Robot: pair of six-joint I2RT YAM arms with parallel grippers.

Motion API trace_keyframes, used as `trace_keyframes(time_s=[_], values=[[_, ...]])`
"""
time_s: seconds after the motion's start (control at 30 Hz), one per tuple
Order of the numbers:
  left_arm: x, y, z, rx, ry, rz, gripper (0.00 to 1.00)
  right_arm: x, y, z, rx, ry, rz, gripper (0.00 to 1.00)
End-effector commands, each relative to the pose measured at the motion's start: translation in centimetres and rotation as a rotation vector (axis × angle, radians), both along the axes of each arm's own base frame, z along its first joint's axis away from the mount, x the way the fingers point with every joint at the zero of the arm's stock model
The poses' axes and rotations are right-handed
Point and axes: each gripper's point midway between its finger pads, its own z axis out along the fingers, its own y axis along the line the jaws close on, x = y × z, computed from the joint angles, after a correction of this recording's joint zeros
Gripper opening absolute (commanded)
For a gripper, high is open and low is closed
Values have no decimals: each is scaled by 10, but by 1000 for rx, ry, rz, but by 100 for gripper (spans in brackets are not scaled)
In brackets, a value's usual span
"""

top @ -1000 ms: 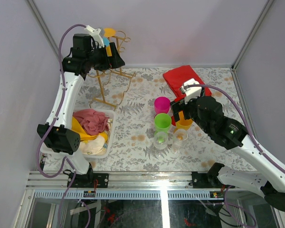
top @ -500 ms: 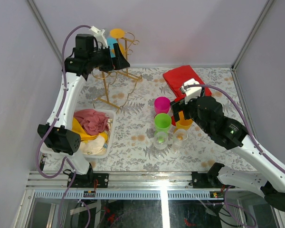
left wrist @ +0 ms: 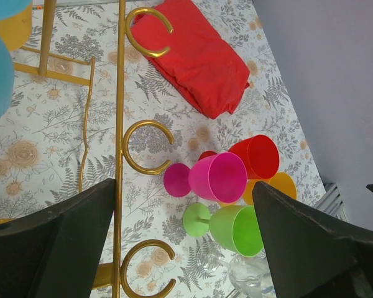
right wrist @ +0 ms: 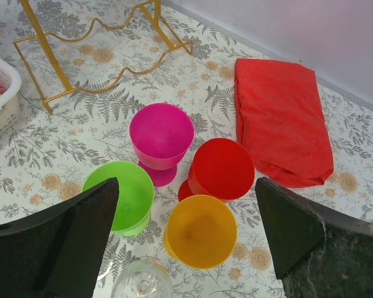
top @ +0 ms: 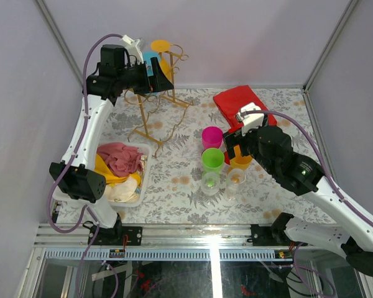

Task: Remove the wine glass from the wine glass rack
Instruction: Pick up the wine glass from the wine rack.

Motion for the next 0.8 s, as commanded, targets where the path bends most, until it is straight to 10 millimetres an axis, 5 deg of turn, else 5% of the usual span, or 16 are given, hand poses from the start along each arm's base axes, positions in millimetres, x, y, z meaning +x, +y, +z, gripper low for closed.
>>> trace_keyframes(time_s=[0.0,0.5,0.77], values=[[-21,-16,43,-66,-90,-83,88,2,3,25,61,-55,-4,98],[5,9,91,-10,-293,97,93,3,1,24,49,-56,-12,98],[52,48,103,-26,-368,327,97,3,1,24,45,-56,-13,98]])
